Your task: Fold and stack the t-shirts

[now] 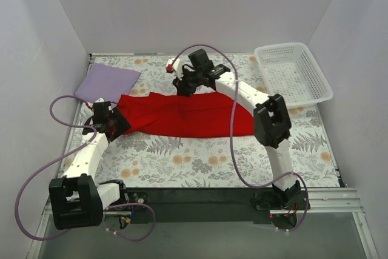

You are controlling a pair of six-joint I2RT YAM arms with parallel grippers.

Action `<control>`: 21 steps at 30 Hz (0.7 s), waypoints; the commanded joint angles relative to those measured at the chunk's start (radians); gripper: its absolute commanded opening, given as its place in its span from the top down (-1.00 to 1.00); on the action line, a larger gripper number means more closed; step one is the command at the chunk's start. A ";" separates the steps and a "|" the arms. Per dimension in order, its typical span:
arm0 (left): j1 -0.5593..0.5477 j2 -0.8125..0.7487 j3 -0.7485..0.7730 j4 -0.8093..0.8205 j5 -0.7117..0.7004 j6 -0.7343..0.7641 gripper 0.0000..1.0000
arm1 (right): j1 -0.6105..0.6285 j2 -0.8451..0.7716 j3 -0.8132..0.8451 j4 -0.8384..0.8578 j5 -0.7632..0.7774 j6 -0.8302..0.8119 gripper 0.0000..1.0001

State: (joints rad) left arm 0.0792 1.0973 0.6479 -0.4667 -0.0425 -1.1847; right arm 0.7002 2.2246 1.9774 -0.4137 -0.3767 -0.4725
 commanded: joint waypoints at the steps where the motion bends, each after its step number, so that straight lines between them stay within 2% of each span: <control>1: 0.017 0.042 0.030 0.014 0.041 0.025 -0.01 | -0.030 -0.195 -0.154 -0.135 -0.247 -0.098 0.13; 6: 0.019 0.108 0.073 0.020 0.039 0.075 -0.01 | -0.030 -0.437 -0.507 -0.151 -0.289 -0.173 0.08; 11: 0.021 0.125 0.088 0.023 0.041 0.115 0.01 | -0.080 -0.630 -0.733 -0.157 -0.283 -0.206 0.07; 13: 0.022 0.131 0.098 0.019 0.041 0.125 0.03 | -0.155 -0.678 -0.820 -0.160 -0.297 -0.206 0.07; 21: 0.021 0.098 0.162 -0.053 0.020 0.183 0.07 | -0.488 -0.844 -0.975 -0.232 -0.387 -0.242 0.08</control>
State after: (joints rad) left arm 0.0952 1.2335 0.7521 -0.4923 -0.0086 -1.0500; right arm 0.2852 1.4414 1.0451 -0.6044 -0.6861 -0.6811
